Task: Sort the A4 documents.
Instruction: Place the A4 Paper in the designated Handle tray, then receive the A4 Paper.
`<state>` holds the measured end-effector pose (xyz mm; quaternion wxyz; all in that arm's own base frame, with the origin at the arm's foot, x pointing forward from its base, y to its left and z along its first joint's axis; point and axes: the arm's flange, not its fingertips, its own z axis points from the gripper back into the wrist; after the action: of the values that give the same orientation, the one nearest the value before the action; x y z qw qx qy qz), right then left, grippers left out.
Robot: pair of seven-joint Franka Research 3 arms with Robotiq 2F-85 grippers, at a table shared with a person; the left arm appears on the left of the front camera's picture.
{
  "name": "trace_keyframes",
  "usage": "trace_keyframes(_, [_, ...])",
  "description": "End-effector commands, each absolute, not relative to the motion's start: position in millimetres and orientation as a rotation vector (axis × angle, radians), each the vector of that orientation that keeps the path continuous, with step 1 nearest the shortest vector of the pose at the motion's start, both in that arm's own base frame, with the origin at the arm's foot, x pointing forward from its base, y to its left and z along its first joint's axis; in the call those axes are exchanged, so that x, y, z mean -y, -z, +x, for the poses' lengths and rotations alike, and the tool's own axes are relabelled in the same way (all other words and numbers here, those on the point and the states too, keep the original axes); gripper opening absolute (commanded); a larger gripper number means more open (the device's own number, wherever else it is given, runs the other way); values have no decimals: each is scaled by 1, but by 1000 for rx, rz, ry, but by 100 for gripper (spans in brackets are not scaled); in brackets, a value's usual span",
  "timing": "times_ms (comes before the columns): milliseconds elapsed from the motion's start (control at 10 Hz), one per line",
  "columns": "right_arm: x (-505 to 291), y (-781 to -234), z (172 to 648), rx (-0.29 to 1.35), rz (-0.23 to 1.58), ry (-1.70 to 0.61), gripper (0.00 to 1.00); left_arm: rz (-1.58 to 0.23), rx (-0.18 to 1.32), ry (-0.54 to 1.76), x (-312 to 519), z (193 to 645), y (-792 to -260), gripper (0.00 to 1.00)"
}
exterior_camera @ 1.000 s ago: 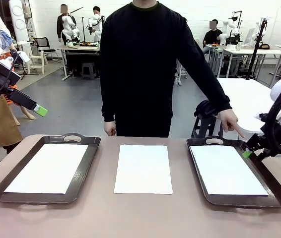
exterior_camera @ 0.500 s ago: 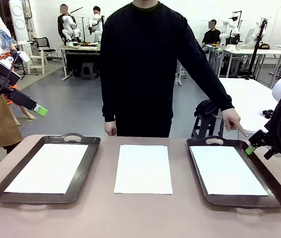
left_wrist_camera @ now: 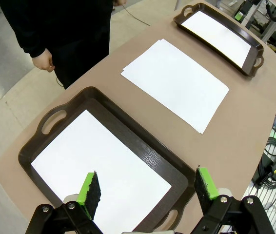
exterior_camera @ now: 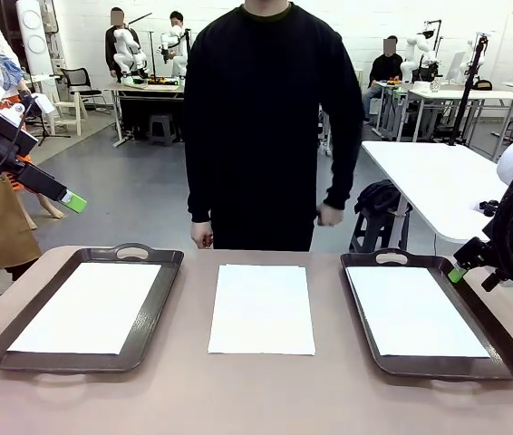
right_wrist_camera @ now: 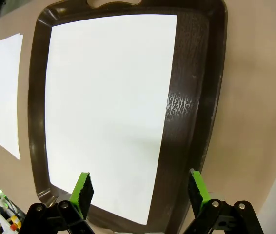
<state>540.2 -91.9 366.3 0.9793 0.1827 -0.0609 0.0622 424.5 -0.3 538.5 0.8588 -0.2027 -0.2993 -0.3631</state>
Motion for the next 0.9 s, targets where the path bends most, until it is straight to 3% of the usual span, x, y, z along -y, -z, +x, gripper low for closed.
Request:
trace_keyframes(0, [92, -367, 542, 123, 366, -127, 100, -435, 643, 773, 0, 425, -538, 100])
trace_keyframes(800, [92, -367, 542, 123, 366, -127, 100, -435, 643, 773, 0, 425, -538, 100])
